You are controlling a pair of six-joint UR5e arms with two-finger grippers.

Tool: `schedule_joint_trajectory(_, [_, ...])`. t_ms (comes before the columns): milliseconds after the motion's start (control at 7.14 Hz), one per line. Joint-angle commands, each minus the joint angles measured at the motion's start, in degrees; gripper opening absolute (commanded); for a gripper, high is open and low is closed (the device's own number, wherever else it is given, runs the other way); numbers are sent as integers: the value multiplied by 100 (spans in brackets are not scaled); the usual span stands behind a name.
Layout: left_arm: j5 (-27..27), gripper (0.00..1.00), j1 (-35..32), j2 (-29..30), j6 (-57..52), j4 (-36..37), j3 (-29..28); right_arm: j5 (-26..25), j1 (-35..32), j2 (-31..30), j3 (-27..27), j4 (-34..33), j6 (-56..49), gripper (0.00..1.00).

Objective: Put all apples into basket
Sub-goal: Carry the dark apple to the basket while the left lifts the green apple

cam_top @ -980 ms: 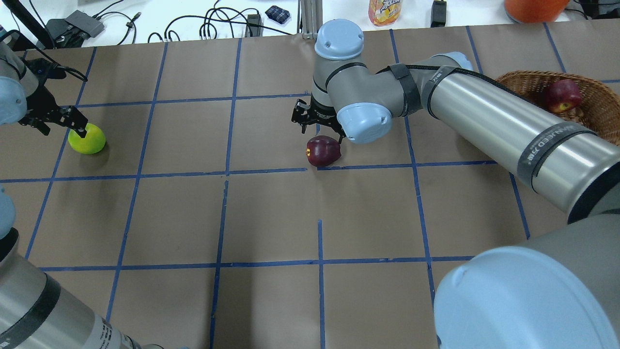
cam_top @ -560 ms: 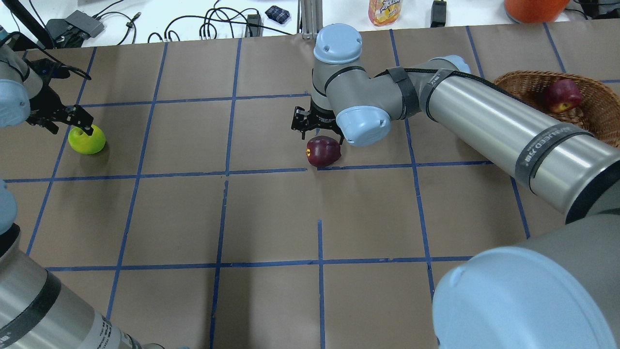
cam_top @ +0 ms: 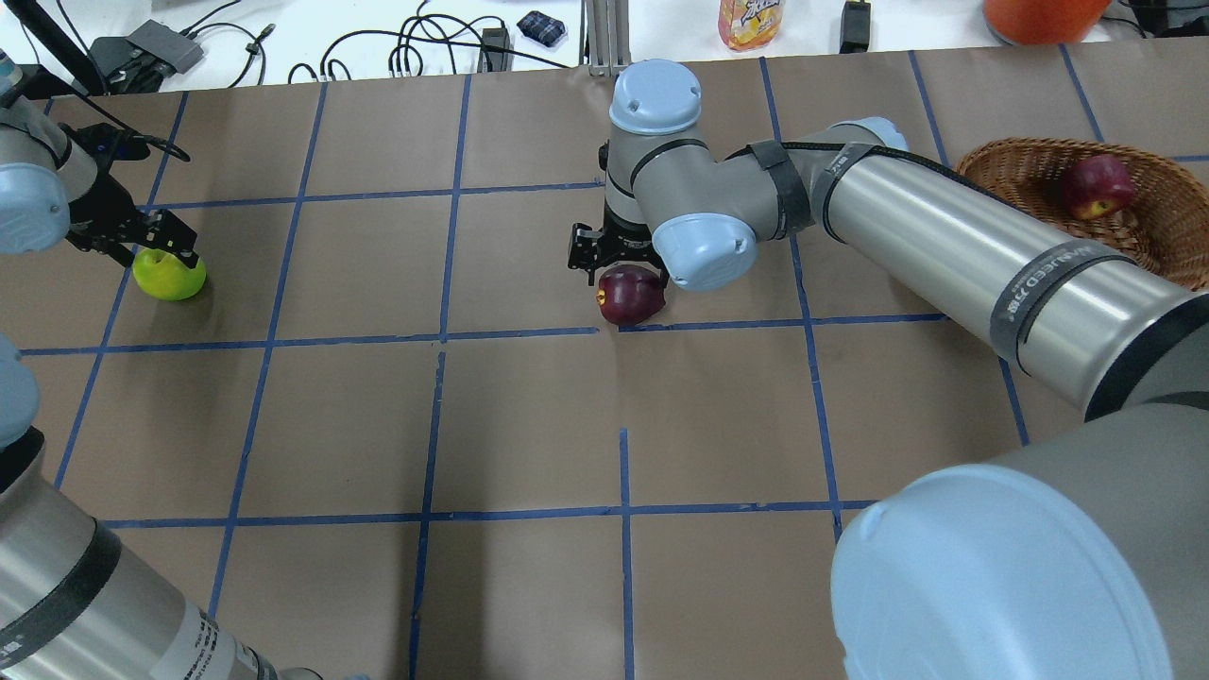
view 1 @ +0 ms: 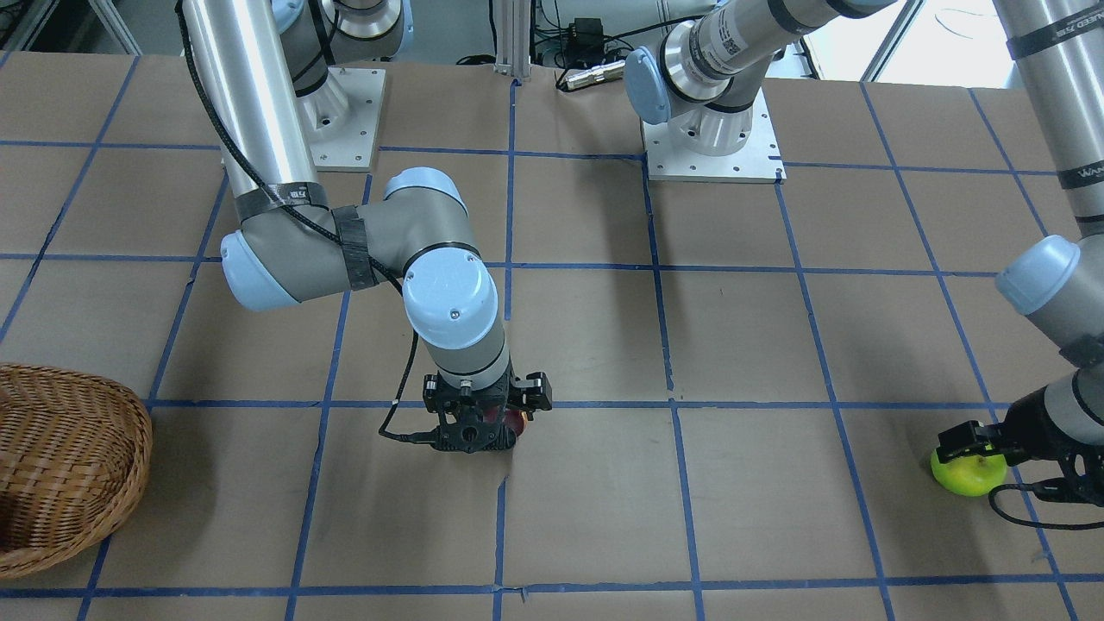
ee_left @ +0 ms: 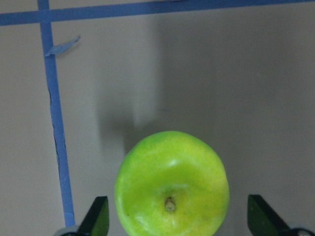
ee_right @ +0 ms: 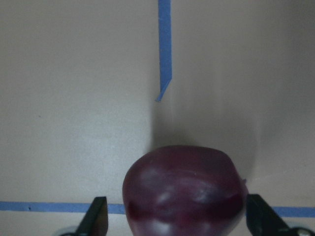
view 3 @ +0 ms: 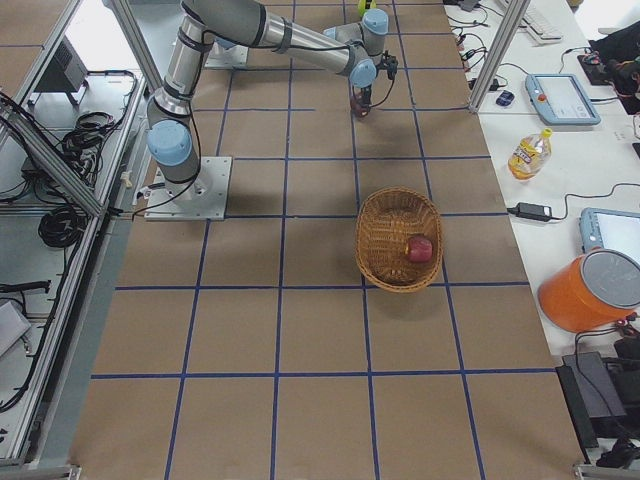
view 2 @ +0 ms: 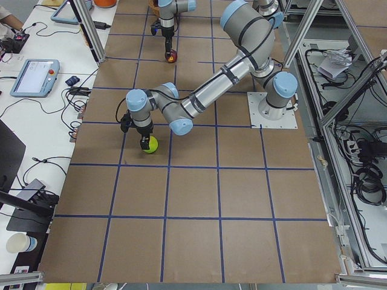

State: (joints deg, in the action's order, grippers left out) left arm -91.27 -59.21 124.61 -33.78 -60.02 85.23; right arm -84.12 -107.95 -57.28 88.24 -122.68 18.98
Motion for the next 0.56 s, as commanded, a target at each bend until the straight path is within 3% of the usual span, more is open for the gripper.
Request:
schedule_joint_trajectory(0, [-13,100,6,81,-23,-9,-14,-34,-7,68,35,-1,-263,99])
schedule_joint_trajectory(280, [-14,100,23,178,2,17,2,-113,2,59,211,-97,-667,91])
schedule_joint_trajectory(420, [4,100,32,195,-15,43,-23,-105,2,42,151,-107,-676,64])
